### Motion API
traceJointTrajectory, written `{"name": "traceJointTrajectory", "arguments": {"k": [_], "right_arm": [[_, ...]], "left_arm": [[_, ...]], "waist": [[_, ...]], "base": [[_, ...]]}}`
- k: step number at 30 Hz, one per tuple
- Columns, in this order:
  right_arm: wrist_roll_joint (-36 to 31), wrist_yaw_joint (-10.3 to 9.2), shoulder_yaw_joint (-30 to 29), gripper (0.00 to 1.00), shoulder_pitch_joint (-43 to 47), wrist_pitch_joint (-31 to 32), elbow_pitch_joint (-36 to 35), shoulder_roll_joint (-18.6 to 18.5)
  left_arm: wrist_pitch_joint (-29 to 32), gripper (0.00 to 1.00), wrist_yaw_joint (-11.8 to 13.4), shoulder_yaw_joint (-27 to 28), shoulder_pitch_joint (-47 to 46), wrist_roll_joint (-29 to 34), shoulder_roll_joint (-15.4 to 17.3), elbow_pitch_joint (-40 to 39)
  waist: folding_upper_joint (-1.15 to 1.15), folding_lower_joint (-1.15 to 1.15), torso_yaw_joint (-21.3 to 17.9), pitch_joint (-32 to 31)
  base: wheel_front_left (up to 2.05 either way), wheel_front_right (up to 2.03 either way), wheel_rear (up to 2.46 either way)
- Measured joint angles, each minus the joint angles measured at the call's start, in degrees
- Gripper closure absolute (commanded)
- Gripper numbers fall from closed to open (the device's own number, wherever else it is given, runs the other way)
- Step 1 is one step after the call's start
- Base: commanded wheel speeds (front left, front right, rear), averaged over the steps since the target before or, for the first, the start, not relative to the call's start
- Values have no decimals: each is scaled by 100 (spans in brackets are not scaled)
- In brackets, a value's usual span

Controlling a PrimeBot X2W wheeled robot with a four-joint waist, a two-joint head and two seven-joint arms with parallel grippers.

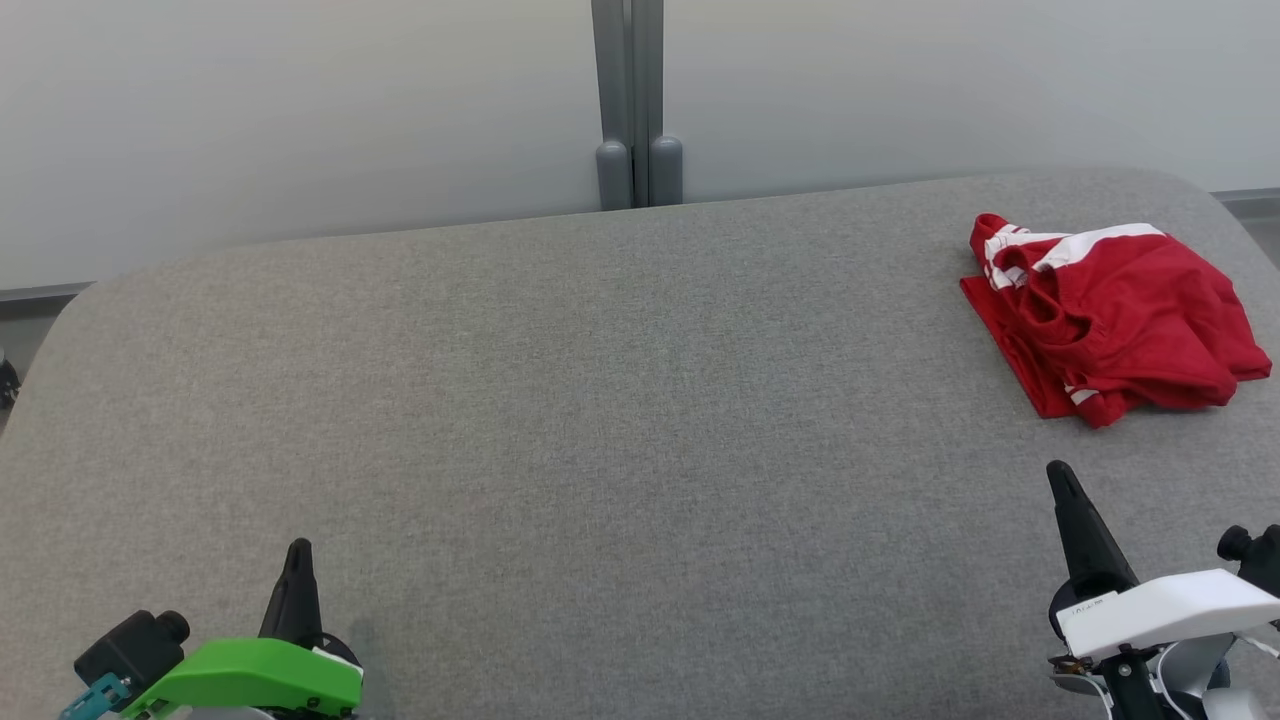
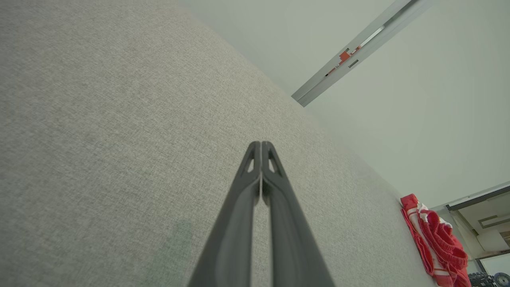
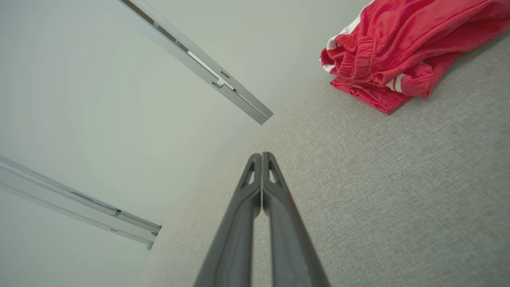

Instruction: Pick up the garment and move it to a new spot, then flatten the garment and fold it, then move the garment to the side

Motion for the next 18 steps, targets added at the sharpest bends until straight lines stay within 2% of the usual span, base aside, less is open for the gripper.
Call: {"name": "traceJointTrajectory", "arguments": {"k": [18], "right_arm": [[1121,-1,-77,100,-236,154,280,82]], "left_arm": [[286,100,-174,236,-165,-1165,-93,-11]], "waist": [[0,0,9,21]], "base": [[0,0,0]]}}
